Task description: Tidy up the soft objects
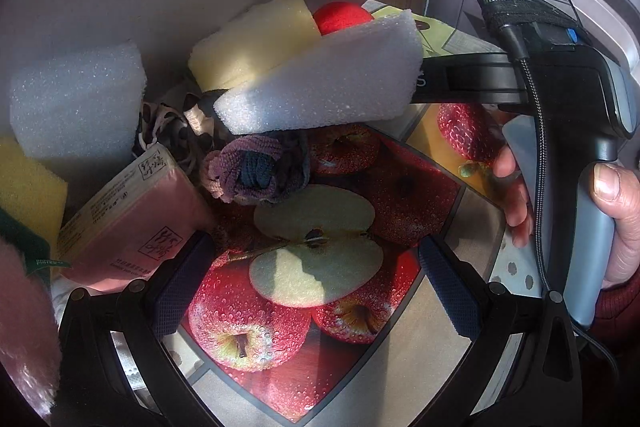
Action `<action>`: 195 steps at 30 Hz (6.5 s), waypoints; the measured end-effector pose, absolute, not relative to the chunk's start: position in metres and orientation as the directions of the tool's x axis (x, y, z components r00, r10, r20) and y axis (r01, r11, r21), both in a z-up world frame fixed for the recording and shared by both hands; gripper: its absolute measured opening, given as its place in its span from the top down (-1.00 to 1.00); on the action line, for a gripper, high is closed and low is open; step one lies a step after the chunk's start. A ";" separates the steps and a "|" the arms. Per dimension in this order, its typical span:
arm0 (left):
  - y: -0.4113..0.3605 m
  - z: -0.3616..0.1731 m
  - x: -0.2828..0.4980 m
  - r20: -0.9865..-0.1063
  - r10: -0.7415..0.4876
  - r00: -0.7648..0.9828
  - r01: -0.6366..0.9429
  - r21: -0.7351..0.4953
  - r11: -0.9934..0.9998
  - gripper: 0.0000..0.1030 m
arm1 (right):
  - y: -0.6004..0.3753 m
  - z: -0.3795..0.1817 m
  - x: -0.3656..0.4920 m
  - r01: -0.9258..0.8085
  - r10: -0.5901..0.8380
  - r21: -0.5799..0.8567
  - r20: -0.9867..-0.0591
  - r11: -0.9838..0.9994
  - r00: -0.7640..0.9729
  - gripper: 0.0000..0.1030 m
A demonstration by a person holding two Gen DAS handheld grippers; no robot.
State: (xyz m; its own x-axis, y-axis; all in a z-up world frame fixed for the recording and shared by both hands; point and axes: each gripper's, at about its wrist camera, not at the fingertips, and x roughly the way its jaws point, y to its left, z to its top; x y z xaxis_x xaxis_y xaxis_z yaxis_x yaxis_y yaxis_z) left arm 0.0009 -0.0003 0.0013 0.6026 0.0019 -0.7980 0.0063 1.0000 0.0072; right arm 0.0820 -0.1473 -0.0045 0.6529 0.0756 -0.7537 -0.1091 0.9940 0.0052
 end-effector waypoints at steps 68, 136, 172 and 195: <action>0.000 0.002 0.001 -0.798 0.002 0.603 0.006 0.007 1.000 -0.99 | -0.147 -0.005 0.082 -0.110 0.074 0.001 -0.753 0.994 0.654 -1.00; 0.000 0.002 0.000 -0.798 0.002 0.603 0.006 0.007 1.000 -0.99 | -0.147 -0.003 0.082 -0.110 0.075 0.004 -0.753 0.994 0.654 -1.00; 0.000 0.002 0.000 -0.798 0.003 0.603 0.006 0.009 1.000 -0.99 | -0.147 -0.003 0.082 -0.110 0.076 0.004 -0.752 0.994 0.654 -1.00; 0.100 0.135 -0.144 -0.295 -0.045 0.954 -0.066 -0.356 0.932 -0.99 | -0.146 -0.004 0.082 -0.109 0.075 0.004 -0.752 0.994 0.654 -1.00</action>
